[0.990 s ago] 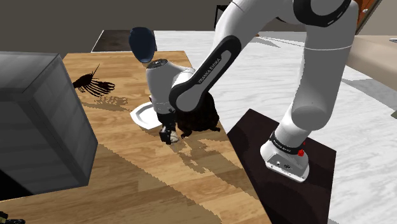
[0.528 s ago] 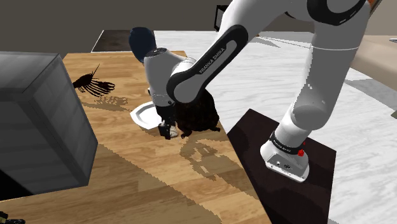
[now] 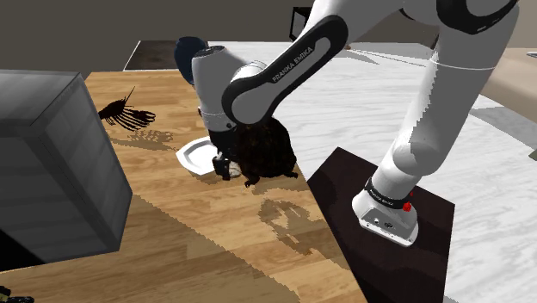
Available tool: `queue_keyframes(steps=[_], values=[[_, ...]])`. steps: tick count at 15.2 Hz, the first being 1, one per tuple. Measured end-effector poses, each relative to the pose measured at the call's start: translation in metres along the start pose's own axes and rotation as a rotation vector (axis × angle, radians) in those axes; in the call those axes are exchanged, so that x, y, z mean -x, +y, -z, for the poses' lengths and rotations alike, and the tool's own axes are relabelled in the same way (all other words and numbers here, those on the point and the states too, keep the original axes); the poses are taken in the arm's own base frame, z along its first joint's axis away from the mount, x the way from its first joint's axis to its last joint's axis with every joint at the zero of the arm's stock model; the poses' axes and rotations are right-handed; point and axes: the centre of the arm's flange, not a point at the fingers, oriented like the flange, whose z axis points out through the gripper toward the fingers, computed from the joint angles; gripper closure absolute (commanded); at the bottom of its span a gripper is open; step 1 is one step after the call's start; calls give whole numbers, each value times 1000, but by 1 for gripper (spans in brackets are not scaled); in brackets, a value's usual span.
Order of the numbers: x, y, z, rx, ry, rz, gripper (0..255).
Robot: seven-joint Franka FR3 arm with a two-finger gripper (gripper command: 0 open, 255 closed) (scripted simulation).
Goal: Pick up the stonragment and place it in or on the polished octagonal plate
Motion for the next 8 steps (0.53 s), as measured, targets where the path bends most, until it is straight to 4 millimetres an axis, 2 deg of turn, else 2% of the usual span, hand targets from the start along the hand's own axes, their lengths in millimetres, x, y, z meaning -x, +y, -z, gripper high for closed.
queue_keyframes(steps=[2, 8], values=[[-12, 9, 5, -1, 0, 0, 255], [-67, 58, 17, -1, 0, 0, 255]])
